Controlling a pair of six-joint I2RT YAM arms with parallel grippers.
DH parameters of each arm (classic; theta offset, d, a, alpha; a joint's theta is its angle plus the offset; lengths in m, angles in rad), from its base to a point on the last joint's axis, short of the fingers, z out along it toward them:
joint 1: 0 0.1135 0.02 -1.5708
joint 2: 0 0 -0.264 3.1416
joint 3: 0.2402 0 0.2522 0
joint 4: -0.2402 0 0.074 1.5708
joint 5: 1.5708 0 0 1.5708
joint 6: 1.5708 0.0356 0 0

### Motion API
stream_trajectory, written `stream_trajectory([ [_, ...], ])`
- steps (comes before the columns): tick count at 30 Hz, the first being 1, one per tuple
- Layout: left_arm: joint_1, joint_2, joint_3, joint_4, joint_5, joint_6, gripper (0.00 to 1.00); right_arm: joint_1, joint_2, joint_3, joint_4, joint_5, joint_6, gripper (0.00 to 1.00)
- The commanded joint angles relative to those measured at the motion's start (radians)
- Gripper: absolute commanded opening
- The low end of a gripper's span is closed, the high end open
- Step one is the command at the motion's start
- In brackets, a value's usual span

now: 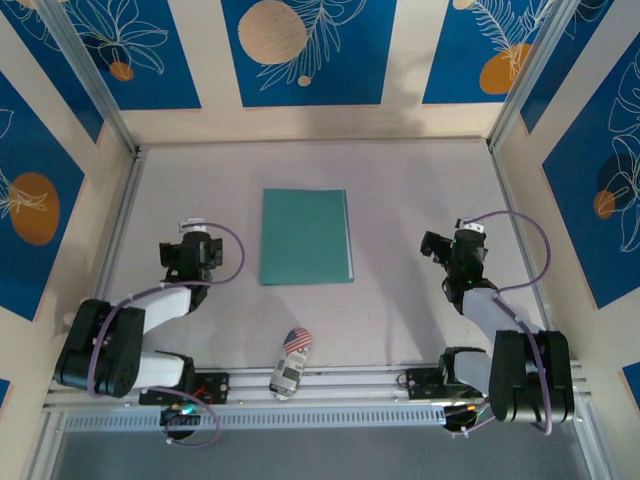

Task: Put the files into the folder

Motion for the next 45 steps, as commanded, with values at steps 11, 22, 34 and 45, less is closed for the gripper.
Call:
stream_trajectory([
  [11,0.07,0.238,-0.101,0.656,0.322,0.098,1.0,0.037,0.14,0.001,0.344,-0.161,-0.197,0.99],
  [22,0.088,0.226,-0.041,0.514,0.294,0.056,1.0,0.03,0.168,-0.042,0.486,-0.368,-0.155,1.0],
  [34,0.087,0.226,-0.043,0.518,0.294,0.061,1.0,0.082,0.376,0.039,0.534,-0.292,-0.184,0.99],
  [45,0.087,0.226,-0.044,0.518,0.294,0.061,1.0,0.052,0.368,0.062,0.476,-0.343,-0.165,0.99],
])
